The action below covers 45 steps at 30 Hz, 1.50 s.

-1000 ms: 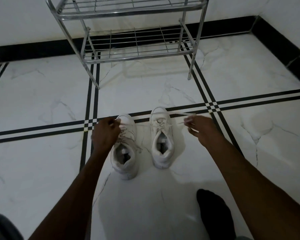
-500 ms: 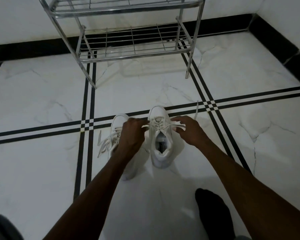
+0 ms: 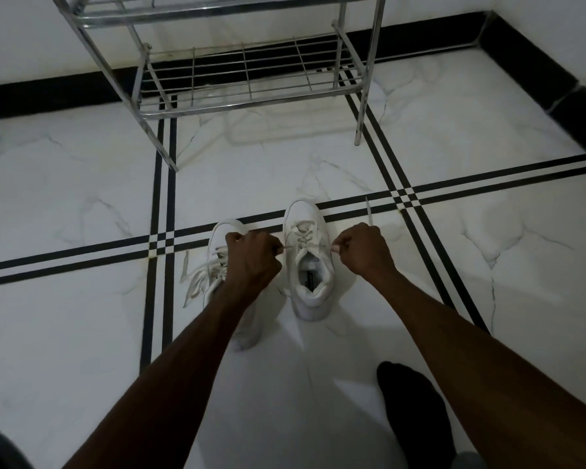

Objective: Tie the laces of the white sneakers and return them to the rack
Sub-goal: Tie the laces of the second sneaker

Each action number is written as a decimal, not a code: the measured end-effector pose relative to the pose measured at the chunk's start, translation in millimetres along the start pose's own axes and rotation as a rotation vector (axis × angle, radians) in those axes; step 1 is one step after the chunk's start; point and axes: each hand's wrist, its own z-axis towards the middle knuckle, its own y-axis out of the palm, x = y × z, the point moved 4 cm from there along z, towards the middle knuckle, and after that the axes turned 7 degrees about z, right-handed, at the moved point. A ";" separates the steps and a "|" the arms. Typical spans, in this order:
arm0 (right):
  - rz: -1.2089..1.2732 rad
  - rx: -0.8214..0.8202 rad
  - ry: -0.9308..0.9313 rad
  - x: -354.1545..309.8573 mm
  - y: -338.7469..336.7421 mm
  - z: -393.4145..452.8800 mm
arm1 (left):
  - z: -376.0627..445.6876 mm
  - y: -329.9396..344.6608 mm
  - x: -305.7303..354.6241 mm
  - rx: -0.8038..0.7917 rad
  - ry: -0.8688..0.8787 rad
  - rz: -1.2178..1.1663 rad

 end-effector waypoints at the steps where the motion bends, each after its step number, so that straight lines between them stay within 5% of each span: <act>1: -0.025 0.012 0.024 1.2 -0.2 -1.9 | -4.1 0.0 0.1 0.000 0.000 0.007; 8: -0.079 -0.019 -0.027 -6.6 -0.4 -9.3 | -15.1 1.5 1.1 -0.013 -0.023 -0.013; 13: 0.093 -0.092 -0.084 -11.9 13.0 -18.3 | -21.2 11.9 4.3 -0.055 -0.039 -0.299; 28: 0.277 -0.028 0.171 -0.4 13.3 -21.9 | -42.7 29.5 2.3 -0.057 -0.469 -0.854; 34: 0.205 -0.316 0.127 -3.6 0.3 -6.0 | -31.2 16.4 -14.6 -0.042 -0.358 -0.796; 40: 0.910 -0.357 0.289 -23.1 -6.2 2.3 | -8.3 5.0 -14.5 -0.116 -0.452 -1.341; 45: 0.901 -0.359 0.151 -40.5 -3.5 7.7 | 5.1 -2.3 3.2 -0.047 -0.382 -1.372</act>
